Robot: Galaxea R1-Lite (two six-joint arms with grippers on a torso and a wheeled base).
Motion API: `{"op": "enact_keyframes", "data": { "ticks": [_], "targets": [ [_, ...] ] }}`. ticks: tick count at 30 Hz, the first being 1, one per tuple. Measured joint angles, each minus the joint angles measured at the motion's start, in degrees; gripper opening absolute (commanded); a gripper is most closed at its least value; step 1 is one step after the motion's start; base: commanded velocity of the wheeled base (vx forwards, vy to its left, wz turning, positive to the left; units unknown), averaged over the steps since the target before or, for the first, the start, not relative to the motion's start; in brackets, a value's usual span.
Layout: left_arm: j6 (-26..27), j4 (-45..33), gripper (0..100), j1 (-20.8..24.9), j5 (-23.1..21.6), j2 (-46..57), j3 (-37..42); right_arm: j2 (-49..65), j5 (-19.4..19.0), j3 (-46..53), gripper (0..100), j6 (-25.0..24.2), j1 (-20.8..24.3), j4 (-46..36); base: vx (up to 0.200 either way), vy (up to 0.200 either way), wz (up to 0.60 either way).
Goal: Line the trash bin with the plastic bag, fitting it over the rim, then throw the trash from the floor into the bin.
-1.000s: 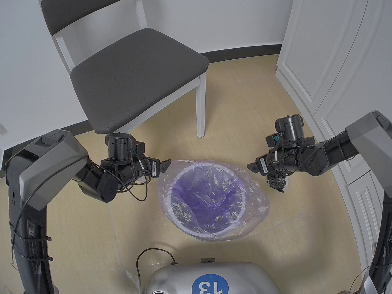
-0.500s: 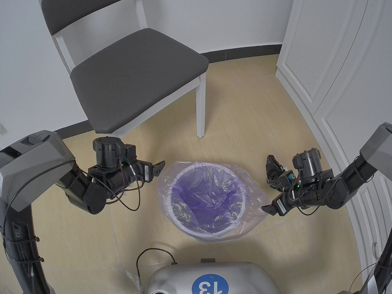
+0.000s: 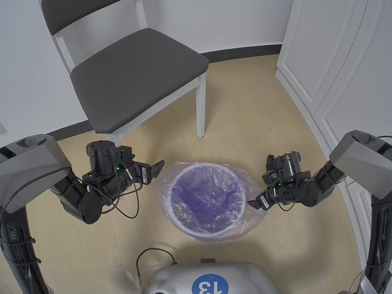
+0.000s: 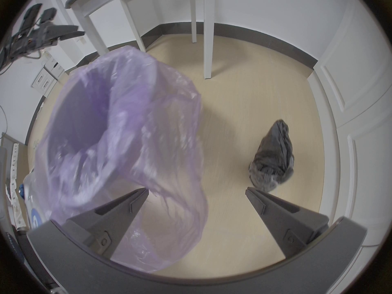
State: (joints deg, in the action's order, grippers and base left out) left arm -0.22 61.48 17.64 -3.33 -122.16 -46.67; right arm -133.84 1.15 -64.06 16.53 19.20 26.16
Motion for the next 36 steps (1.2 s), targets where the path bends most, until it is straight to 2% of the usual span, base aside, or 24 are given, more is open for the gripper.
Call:
{"op": "enact_keyframes", "data": {
  "ticks": [10, 16, 24, 36],
  "targets": [
    [-0.10, 1.45, 100, 0.20, 0.02, 0.09, 1.07, -9.13, -0.09, -18.21, 100, -0.09, -0.85, -5.67, 0.000, 0.000, 0.00],
    [-0.10, 1.72, 100, 0.33, 0.66, 0.17, 1.77, -13.19, -0.37, -23.81, 100, -1.38, -0.90, -6.19, 0.000, 0.000, 0.00],
    [-0.11, 4.11, 100, 0.40, 0.90, 1.27, 4.36, -10.18, -0.94, -19.70, 100, -3.18, -0.96, -6.16, 0.000, 0.000, 0.00],
    [0.06, 7.01, 100, 0.38, 1.04, 4.77, 10.97, 7.50, -3.15, -4.55, 100, -4.96, -2.41, -6.97, 0.000, 0.000, 0.00]
  ]
}}
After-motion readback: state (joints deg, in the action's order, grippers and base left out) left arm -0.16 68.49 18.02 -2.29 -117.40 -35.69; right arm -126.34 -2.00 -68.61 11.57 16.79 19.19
